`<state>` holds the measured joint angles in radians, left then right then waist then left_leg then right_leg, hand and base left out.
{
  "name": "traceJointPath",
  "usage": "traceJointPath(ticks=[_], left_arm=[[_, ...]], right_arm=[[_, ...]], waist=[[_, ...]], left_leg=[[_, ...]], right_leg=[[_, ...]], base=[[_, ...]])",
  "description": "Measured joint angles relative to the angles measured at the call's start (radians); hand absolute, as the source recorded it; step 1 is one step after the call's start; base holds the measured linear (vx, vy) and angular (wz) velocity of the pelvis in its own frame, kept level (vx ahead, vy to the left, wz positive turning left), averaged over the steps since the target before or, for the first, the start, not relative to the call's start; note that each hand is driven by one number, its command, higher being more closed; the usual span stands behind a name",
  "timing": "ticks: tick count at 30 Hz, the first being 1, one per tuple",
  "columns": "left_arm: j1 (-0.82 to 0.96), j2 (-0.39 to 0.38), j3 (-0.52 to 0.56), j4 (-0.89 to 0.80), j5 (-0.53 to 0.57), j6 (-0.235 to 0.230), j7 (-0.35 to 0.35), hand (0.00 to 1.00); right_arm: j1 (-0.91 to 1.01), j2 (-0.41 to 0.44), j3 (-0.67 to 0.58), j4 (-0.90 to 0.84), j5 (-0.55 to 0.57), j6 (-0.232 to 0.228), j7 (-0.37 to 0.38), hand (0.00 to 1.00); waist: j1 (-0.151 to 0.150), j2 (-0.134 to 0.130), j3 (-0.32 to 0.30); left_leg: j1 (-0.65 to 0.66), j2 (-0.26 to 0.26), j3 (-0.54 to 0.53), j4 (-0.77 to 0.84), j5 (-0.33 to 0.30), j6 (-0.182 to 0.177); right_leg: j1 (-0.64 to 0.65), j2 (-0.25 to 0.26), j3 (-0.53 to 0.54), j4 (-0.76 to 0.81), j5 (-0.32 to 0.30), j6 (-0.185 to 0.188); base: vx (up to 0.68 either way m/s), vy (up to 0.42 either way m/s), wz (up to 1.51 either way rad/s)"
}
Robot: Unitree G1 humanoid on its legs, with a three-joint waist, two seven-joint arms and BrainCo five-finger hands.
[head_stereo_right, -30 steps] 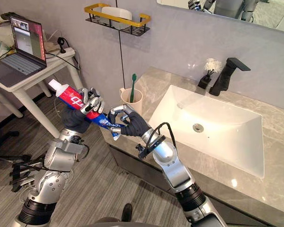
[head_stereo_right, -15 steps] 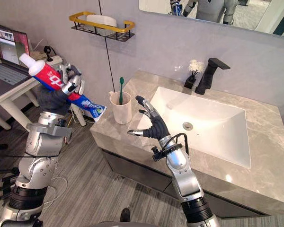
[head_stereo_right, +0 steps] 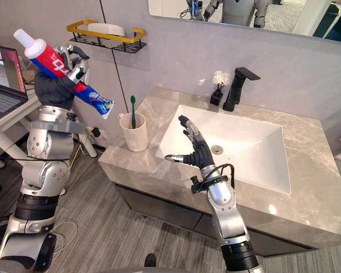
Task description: Organize washtable
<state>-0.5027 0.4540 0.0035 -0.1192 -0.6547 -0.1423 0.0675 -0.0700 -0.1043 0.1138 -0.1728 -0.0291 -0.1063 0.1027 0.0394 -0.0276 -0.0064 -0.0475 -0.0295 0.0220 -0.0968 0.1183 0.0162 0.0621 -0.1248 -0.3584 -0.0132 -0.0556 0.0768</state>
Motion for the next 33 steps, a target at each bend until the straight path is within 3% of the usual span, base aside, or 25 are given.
traceJointPath(ticks=[12,33], left_arm=[[-0.156,0.006,0.006,0.174,0.001,0.002,0.024,1.0],[-0.168,-0.003,0.008,0.248,0.053,0.017,0.024,1.0]], right_arm=[[0.04,-0.001,-0.046,-0.031,-0.013,0.003,-0.017,0.0],[0.076,0.0,-0.09,-0.051,-0.06,0.006,-0.015,0.0]], waist=[[-0.028,-0.002,0.0],[-0.028,-0.02,0.013]], left_leg=[[-0.018,0.017,0.062,0.0,-0.005,-0.005],[-0.021,0.024,0.075,0.0,-0.006,-0.007]], right_leg=[[-0.041,0.018,0.071,-0.023,0.031,-0.007],[-0.048,0.021,0.088,-0.031,0.045,-0.011]], base=[[0.01,-0.001,-0.18],[0.01,0.004,-0.02]])
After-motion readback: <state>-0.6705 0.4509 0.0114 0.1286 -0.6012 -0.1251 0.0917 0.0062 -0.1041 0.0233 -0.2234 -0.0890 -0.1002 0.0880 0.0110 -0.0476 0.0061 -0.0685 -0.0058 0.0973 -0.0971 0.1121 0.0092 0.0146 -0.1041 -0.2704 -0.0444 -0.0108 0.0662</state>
